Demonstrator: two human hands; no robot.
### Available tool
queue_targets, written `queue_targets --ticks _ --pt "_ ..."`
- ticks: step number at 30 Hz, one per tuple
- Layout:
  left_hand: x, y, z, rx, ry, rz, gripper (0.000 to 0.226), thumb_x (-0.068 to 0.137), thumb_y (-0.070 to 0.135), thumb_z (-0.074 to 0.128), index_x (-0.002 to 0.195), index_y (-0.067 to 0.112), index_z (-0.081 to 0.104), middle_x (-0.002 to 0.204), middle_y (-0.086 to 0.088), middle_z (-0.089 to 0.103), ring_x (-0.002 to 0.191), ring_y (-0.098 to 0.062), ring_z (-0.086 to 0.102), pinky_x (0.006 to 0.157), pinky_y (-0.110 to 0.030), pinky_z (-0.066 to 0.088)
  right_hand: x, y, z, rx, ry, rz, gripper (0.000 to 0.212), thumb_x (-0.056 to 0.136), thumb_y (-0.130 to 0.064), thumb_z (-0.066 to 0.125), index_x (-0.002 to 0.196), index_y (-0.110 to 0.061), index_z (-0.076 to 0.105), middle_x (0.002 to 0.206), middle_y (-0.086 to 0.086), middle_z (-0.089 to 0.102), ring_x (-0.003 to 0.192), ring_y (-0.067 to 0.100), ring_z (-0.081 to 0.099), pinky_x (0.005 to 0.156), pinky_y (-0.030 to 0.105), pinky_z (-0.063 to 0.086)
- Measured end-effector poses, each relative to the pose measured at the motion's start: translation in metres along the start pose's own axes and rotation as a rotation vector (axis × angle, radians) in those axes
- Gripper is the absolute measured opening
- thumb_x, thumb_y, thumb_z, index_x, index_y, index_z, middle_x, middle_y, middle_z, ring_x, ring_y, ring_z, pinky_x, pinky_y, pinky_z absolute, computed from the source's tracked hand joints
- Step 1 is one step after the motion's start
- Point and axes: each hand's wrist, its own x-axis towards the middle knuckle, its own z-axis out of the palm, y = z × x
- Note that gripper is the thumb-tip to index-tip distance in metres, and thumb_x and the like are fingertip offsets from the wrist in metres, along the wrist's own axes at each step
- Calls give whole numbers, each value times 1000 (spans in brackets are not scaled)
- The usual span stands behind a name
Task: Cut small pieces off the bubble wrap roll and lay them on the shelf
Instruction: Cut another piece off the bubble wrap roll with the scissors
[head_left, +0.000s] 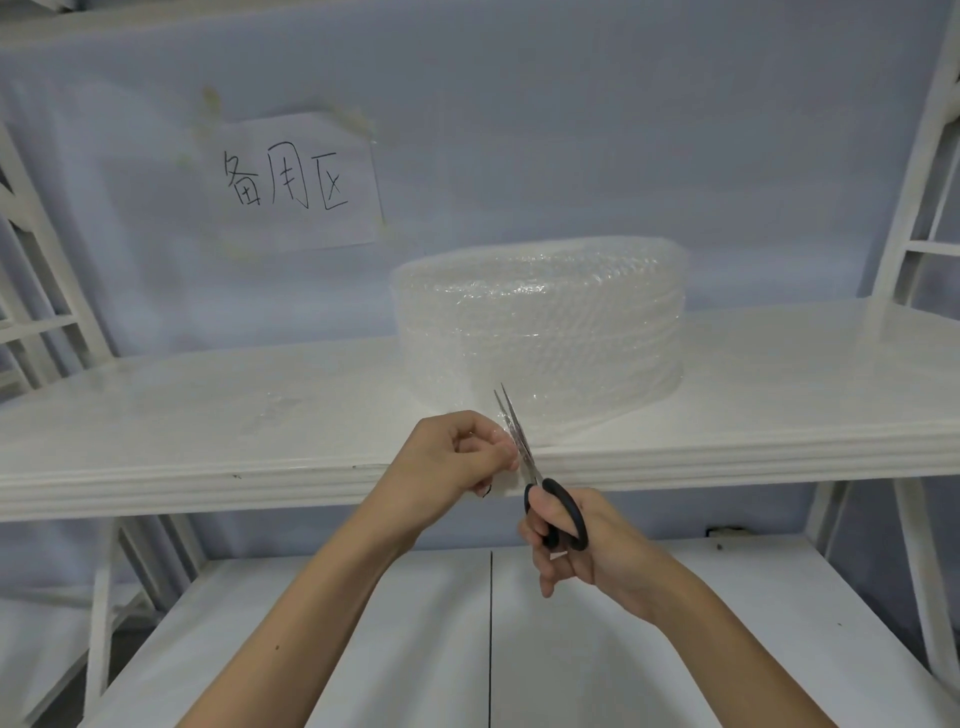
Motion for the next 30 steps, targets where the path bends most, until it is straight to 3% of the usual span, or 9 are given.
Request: queue_targets --ticks 12,16,20,23,25,30 --pt "-2 1 -2 -1 13 -6 8 87 4 68 79 8 66 71 -1 73 50 -8 52 54 -18 47 3 -8 1 12 -24 20 40 84 -45 60 68 -9 49 69 6 50 52 19 45 55 36 55" --pt "-2 5 -6 22 -14 -13 4 86 6 68 82 6 68 75 -6 73 60 -16 56 59 -20 51 0 -7 2 13 -27 17 41 83 -45 61 67 -9 49 68 6 48 53 19 45 56 34 54" --pt "-3 14 -9 14 -46 -68 34 94 36 60 85 5 70 75 -3 74 63 -19 58 63 -24 52 -3 -3 3 21 -18 27 41 81 -47 63 66 -10 51 68 5 48 53 19 46 56 34 54" --pt "-2 18 -12 -3 -1 -120 51 96 50 48 86 6 70 78 -15 75 60 -20 56 62 -29 51 -4 -3 4 24 -8 25 40 80 -47 63 62 -13 55 68 6 48 53 19 45 56 34 54" --pt "-2 19 -13 28 13 -110 50 96 49 50 90 3 69 80 -17 75 58 -19 55 60 -28 50 -4 -4 4 22 -5 25 39 80 -47 63 61 -13 55 68 6 48 52 19 46 56 35 54" --pt "-4 19 -5 139 -5 -13 30 96 29 57 78 8 69 66 7 71 56 -12 57 57 -20 50 -5 -8 5 8 -4 28 40 82 -46 62 63 -12 54 69 7 49 51 18 46 58 36 54"
